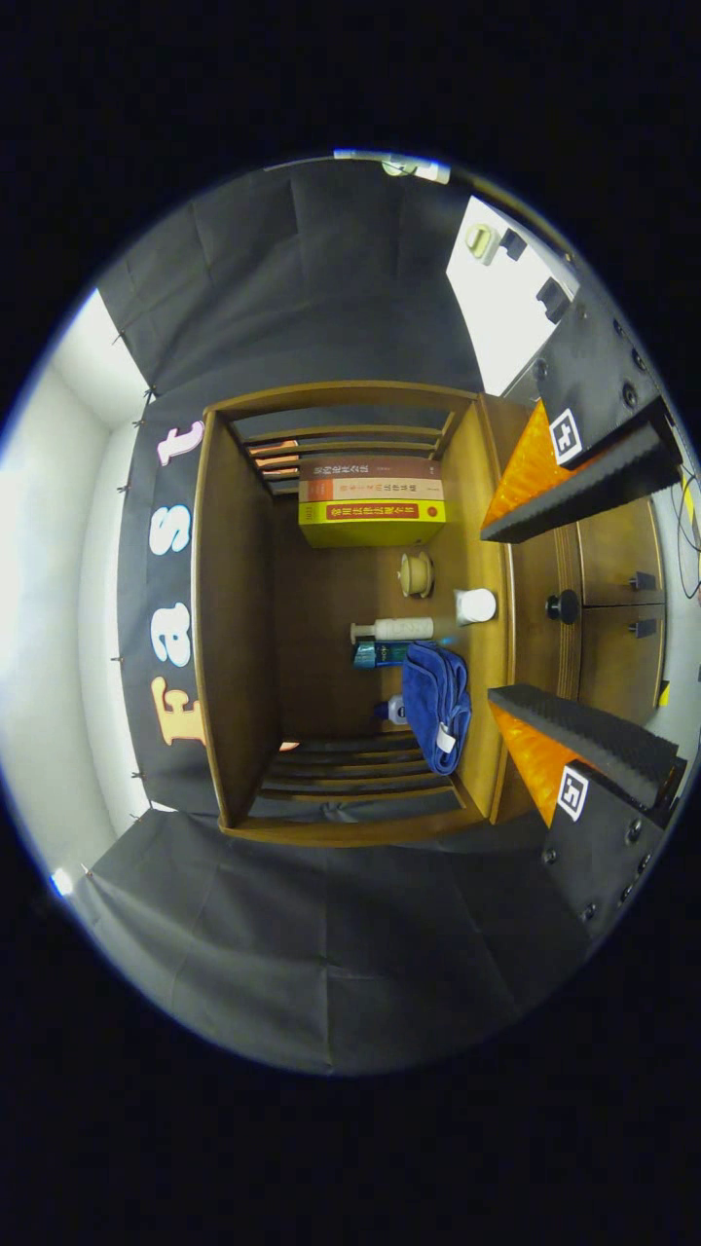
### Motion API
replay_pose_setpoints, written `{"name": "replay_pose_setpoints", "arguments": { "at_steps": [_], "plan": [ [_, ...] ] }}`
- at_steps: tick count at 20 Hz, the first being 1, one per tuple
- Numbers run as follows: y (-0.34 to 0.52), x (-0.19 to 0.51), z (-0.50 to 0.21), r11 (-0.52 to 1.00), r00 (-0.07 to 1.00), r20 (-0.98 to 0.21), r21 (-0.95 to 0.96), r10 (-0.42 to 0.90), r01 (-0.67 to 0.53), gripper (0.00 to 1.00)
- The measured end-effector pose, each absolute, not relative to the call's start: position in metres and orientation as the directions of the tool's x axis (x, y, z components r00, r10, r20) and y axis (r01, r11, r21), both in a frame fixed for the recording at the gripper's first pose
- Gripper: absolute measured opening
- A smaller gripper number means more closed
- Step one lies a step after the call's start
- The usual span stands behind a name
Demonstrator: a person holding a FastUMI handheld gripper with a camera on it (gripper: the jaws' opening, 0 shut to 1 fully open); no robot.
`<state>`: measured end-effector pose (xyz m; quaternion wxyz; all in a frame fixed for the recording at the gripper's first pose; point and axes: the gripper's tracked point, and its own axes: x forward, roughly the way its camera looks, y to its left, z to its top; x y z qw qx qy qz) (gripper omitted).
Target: Pull open the drawer, take out the items inside it, and place them on the countertop above the cabinet.
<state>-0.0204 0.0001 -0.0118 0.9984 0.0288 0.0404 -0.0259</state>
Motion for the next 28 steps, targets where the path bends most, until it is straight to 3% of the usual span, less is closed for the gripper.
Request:
{"name": "replay_pose_setpoints", "arguments": {
  "at_steps": [28],
  "plan": [
    [-0.0051,-0.0243,-0.0119,0.998,0.997,-0.057,0.033,-0.049,0.051,0.96]
  ]
}}
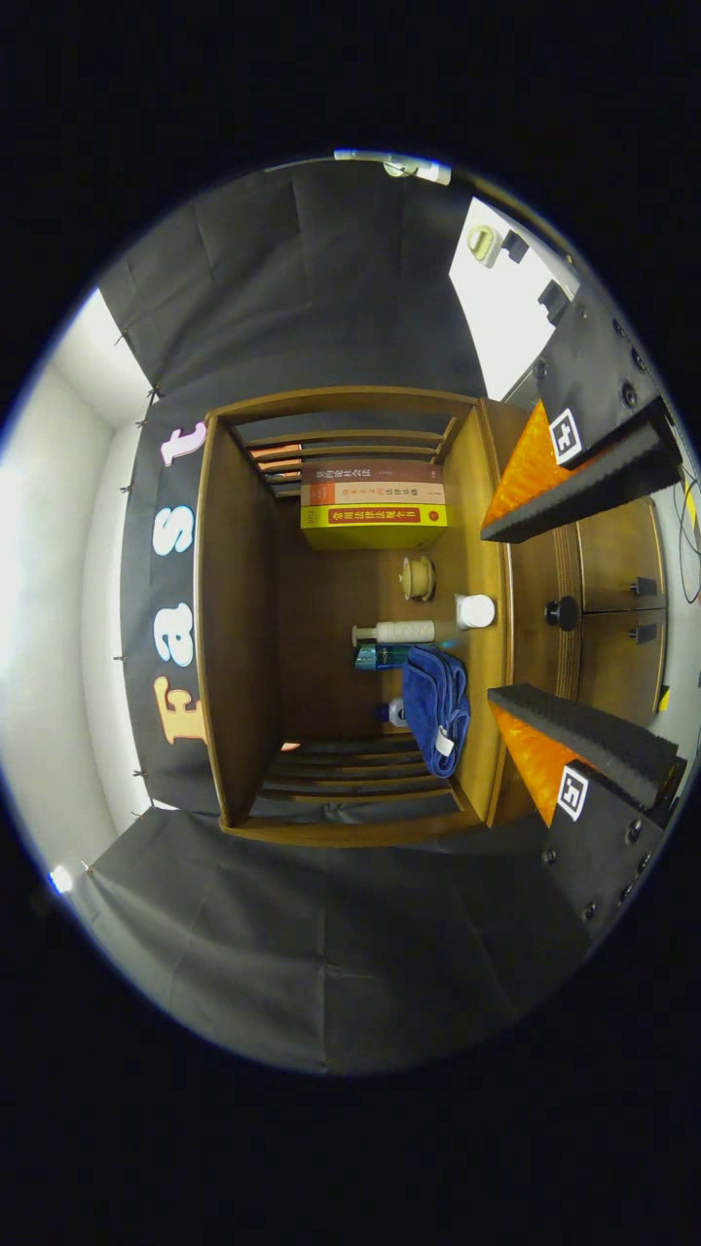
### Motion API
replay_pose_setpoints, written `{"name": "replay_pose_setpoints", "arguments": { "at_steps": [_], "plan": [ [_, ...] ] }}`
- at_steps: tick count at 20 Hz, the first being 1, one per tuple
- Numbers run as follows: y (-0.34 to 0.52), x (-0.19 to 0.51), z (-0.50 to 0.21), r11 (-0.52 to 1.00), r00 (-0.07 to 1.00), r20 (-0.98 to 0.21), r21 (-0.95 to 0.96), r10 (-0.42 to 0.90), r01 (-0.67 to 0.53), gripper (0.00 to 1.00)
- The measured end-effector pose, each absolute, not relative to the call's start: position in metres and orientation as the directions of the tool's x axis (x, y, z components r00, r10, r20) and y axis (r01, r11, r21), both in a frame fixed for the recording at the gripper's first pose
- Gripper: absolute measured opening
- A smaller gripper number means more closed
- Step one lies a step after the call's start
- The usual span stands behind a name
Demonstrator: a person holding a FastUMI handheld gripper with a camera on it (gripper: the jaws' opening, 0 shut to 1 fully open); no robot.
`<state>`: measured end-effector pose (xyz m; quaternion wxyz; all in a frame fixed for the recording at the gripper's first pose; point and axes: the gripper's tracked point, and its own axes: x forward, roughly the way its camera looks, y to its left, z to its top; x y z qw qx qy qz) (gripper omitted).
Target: Pull open the drawer, take out the items inside it, and place them on the countertop above the cabinet.
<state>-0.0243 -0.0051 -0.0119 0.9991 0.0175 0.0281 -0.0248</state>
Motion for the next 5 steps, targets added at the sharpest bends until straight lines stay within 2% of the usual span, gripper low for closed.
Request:
{"name": "replay_pose_setpoints", "arguments": {
  "at_steps": [5],
  "plan": [
    [-0.0046,-0.0226,-0.0144,0.998,0.997,-0.058,0.031,-0.046,0.048,0.96]
  ]
}}
